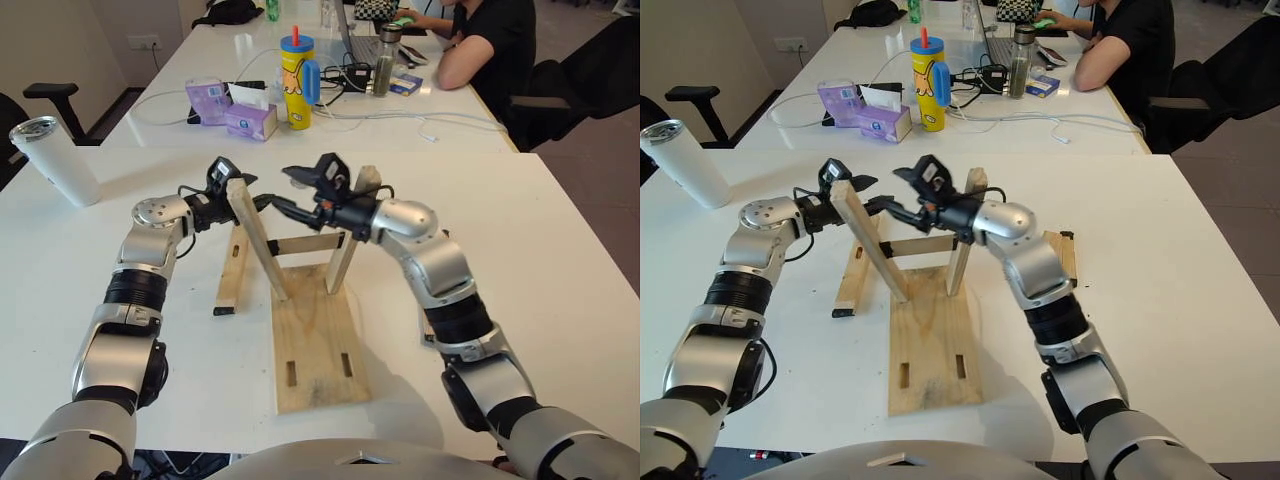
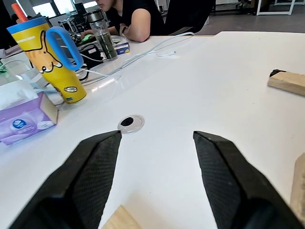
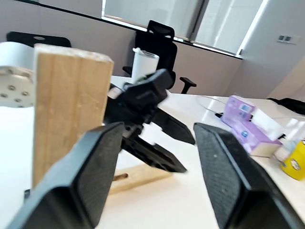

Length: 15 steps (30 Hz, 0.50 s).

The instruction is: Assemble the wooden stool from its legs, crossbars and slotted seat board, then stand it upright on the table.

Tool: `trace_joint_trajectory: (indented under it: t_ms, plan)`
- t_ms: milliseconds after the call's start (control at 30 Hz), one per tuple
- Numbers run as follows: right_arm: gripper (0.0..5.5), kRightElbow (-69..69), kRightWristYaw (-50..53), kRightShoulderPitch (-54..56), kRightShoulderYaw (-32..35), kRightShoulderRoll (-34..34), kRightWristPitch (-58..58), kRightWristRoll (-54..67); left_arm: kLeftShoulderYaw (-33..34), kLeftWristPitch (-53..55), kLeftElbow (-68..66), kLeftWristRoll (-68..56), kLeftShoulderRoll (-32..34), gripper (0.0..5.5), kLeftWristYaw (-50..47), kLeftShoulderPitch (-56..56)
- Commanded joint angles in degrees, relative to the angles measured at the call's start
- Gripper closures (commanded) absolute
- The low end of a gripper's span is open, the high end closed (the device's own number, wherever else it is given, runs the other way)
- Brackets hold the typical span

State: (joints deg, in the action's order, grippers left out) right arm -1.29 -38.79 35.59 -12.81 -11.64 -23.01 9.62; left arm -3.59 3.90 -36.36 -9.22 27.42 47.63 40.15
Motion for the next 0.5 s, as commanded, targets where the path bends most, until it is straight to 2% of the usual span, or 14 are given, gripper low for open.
trace_joint_trajectory:
  t_ms: [33, 167, 300, 400, 500]
  plan:
    - [2.76, -3.3, -0.2, -0.4, 4.1, -1.6, -2.9, 3.5, 2.4, -0.2, 1.2, 0.4, 1.2, 2.71, -1.9, -3.1]
    - [2.76, -8.2, -0.3, -2.3, 5.3, -1.5, -5.4, 7.2, 4.6, 0.4, 6.2, 0.1, 1.5, 2.71, -4.7, -7.0]
    - [2.76, -11.8, 2.3, -2.1, 11.2, 0.9, -8.1, 14.7, 9.1, 2.1, 14.0, -2.5, 0.5, 2.71, -9.0, -10.5]
    - [2.76, -19.0, -2.2, -4.5, 13.8, -1.0, -16.6, 28.1, 14.9, 3.4, 19.1, -8.8, -2.7, 2.71, -12.7, -12.3]
    - [2.76, -22.5, -8.0, -9.0, 13.6, -6.8, -24.0, 36.7, 16.3, 7.6, 26.3, -13.4, -3.6, 2.71, -12.5, -17.2]
